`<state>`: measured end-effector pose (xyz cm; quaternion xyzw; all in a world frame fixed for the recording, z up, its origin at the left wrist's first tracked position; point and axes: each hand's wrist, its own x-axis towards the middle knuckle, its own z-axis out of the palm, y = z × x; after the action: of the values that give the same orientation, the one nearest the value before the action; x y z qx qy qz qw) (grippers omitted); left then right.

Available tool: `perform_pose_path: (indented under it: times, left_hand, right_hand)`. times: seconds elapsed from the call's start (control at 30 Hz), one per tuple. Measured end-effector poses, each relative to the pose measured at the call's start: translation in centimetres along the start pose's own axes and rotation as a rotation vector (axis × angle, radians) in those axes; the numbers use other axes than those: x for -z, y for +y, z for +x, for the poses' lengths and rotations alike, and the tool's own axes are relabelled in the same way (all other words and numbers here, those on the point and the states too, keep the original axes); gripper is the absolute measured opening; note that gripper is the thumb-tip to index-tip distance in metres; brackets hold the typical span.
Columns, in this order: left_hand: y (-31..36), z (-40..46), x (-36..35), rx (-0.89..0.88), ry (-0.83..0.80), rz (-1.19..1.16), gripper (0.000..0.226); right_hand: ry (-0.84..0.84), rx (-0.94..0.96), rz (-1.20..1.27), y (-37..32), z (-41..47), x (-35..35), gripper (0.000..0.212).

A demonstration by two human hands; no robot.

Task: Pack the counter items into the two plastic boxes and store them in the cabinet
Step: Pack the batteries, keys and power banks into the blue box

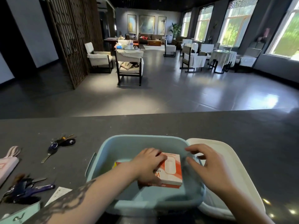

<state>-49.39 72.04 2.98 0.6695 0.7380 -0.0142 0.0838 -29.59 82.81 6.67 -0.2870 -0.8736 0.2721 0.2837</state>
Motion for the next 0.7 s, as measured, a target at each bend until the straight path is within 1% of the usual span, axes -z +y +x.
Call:
perform_pose_path:
  times: [0.13, 0.27, 0.3, 0.33, 0.37, 0.43, 0.5, 0.53, 0.57, 0.6, 0.7]
  left_hand:
    - [-0.1, 0.7, -1.5, -0.016, -0.053, -0.07, 0.083]
    - [0.1, -0.1, -0.4, 0.016, -0.025, -0.098, 0.085]
    - [0.0, -0.8, 0.4, 0.048, 0.026, -0.139, 0.086]
    - [-0.2, -1.7, 1.4, 0.096, 0.112, -0.21, 0.084]
    - [-0.4, -3.2, 2.3, 0.157, 0.23, -0.302, 0.078]
    - [-1.0, -7.2, 3.4, 0.307, 0.533, -0.457, 0.06]
    - [-1.2, -12.4, 3.0, 0.467, 0.804, -0.495, 0.045]
    - [-1.2, -15.3, 2.1, 0.534, 0.893, -0.47, 0.04]
    - [-1.1, -18.2, 0.9, 0.596, 0.942, -0.448, 0.037]
    - [-1.0, -21.1, -0.3, 0.659, 0.958, -0.436, 0.036]
    - [-1.2, -29.0, -4.4, 0.905, 0.931, -0.453, 0.029]
  right_hand:
    - [0.008, -0.004, 0.027, -0.5, -0.6, 0.1, 0.024]
    - [0.013, -0.011, 0.06, -1.8, -0.8, -0.7, 0.03]
    - [0.005, 0.002, 0.063, -2.4, -0.9, -0.8, 0.03]
    - [-0.009, 0.026, 0.069, -3.2, -0.9, -1.0, 0.031]
    - [-0.024, 0.06, 0.079, -4.1, -1.0, -1.1, 0.03]
    - [-0.055, 0.136, 0.109, -6.2, -1.1, -1.8, 0.029]
    - [-0.096, 0.182, 0.154, -8.1, -1.5, -3.1, 0.028]
    - [-0.126, 0.205, 0.175, -8.9, -2.0, -3.9, 0.029]
    - [-0.157, 0.238, 0.189, -9.8, -2.7, -4.8, 0.029]
    - [-0.181, 0.289, 0.194, -10.8, -3.5, -5.7, 0.028]
    - [-0.241, 0.496, 0.163, -14.1, -6.4, -8.8, 0.024]
